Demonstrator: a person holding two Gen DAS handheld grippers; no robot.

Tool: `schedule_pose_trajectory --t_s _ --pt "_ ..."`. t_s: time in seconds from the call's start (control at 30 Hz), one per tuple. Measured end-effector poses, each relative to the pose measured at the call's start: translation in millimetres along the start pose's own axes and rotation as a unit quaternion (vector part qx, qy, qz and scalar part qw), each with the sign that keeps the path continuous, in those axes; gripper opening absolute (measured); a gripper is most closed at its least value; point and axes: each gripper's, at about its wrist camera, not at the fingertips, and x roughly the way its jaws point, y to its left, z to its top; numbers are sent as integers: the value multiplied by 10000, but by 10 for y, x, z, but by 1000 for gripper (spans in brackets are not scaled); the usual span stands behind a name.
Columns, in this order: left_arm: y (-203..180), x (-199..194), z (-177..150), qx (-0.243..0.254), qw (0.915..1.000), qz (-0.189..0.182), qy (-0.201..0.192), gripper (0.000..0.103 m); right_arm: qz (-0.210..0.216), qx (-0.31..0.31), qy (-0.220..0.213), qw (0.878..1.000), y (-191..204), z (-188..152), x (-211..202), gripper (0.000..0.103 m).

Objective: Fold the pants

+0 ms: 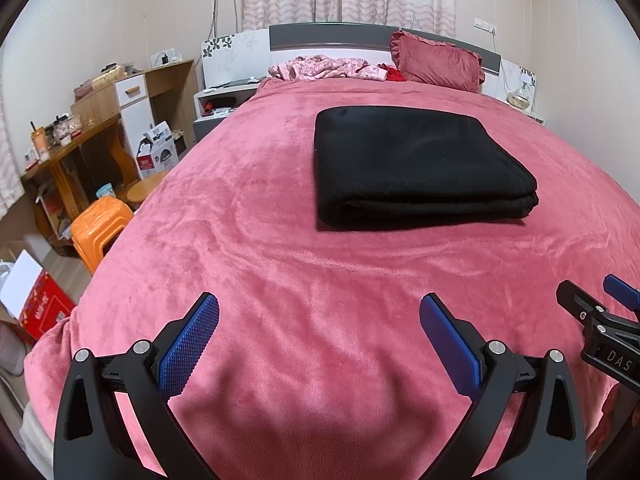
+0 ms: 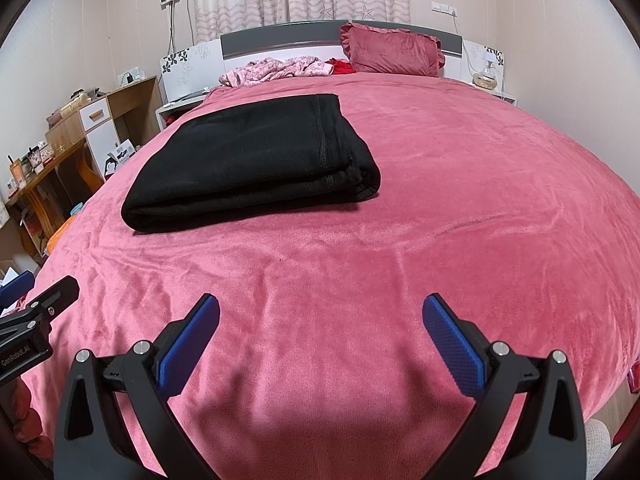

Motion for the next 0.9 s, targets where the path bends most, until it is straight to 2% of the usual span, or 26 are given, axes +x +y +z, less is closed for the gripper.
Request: schedule_pose_trajectory --t_s 0.6,0.9 --pt "12 47 -15 -6 10000 -30 91 99 -5 0 48 10000 -12 -17 17 101" --pt "15 120 -30 45 9997 -50 255 99 -1 23 86 10000 -8 -45 18 101"
